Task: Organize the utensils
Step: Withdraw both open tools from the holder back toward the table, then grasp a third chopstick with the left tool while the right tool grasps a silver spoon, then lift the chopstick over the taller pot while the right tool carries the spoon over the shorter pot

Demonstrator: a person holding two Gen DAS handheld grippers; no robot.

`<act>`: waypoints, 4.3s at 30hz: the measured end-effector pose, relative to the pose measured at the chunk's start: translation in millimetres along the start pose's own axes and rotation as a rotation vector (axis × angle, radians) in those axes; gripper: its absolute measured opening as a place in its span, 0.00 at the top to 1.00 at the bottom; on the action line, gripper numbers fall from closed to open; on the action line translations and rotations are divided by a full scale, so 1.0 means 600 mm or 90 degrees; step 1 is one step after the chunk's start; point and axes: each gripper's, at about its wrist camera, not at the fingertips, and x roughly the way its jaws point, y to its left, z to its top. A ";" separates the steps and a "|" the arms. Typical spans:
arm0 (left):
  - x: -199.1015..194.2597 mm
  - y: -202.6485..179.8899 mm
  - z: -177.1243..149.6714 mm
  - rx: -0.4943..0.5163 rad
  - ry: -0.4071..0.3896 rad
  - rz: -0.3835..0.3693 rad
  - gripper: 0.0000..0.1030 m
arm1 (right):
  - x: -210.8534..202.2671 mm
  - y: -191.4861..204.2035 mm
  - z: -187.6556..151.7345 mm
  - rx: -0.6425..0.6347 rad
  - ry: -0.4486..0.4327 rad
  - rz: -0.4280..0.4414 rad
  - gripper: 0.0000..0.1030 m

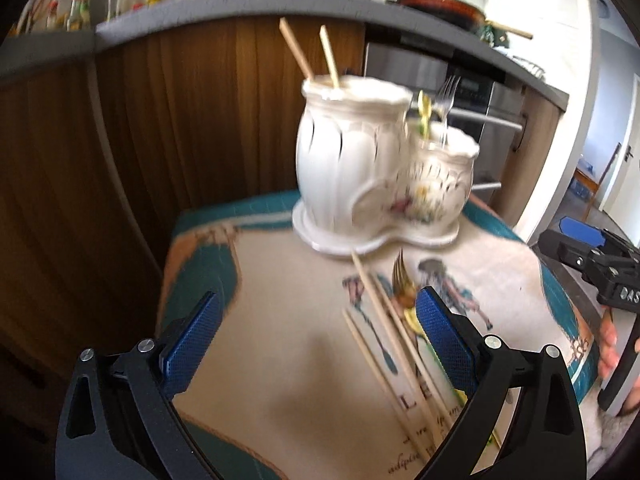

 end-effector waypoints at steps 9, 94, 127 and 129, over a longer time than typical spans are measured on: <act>0.051 -0.041 -0.009 0.013 0.086 -0.010 0.22 | 0.010 -0.004 -0.018 -0.007 0.022 0.006 0.05; 0.004 0.022 0.051 0.033 0.067 -0.084 0.75 | -0.031 0.077 0.108 -0.071 -0.170 0.099 0.99; -0.087 0.020 0.098 0.057 -0.129 -0.113 0.95 | -0.014 0.053 0.129 -0.027 -0.209 0.109 0.99; -0.093 0.008 0.137 0.059 -0.194 -0.124 0.95 | -0.011 0.052 0.148 -0.020 -0.230 0.109 0.99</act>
